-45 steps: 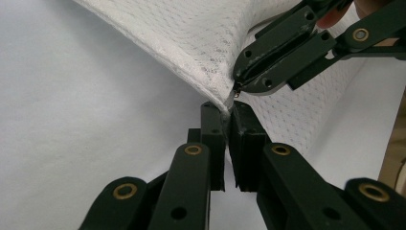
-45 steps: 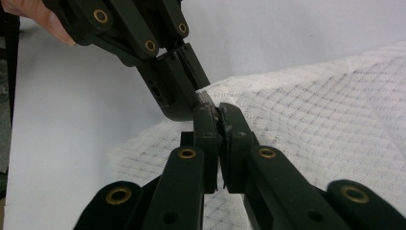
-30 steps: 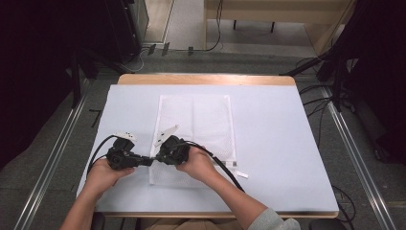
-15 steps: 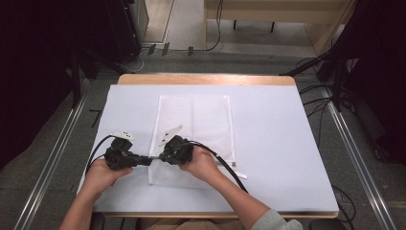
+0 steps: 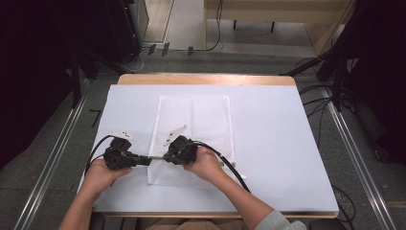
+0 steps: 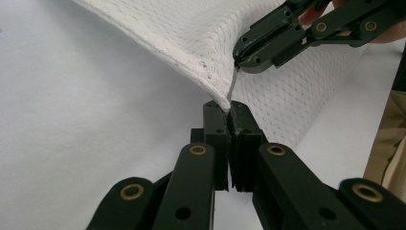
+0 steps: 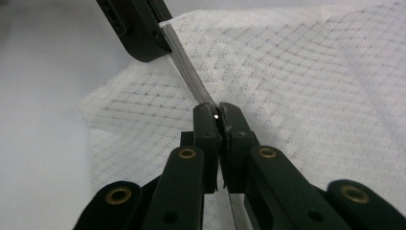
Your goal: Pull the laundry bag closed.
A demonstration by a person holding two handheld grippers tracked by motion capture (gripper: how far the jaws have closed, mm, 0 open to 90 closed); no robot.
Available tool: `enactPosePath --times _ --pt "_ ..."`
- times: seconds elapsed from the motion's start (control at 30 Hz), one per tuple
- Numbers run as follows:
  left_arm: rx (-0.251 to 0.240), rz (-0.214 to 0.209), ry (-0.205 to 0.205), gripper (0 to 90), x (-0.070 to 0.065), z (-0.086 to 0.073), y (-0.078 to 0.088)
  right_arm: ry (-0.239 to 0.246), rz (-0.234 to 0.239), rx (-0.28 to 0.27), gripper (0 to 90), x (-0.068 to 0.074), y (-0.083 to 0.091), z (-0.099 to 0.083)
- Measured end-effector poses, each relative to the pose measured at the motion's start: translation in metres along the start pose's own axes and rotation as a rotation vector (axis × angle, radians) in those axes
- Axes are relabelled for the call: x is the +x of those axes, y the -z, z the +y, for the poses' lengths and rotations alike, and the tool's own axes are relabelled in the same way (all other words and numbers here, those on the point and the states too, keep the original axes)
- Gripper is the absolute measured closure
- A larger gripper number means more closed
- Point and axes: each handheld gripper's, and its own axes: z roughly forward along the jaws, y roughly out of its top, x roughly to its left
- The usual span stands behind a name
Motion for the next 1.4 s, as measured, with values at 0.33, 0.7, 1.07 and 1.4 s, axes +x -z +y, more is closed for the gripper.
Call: enactPosePath --times 0.33,0.7,1.07,1.4 --pt "0.004 0.003 -0.003 88.1 0.001 0.0 0.001 -0.016 -0.003 0.009 88.6 -0.003 0.004 -0.007" --pt "-0.003 0.008 -0.008 88.0 0.0 -0.001 0.002 -0.016 -0.008 0.009 88.5 -0.005 0.01 -0.011" --pt "-0.004 0.006 -0.011 87.9 -0.001 -0.001 0.001 -0.024 -0.013 0.015 88.6 -0.006 0.014 -0.017" --pt "-0.003 0.009 -0.008 87.9 -0.001 -0.001 0.002 -0.028 -0.014 0.031 88.5 -0.009 0.018 -0.022"
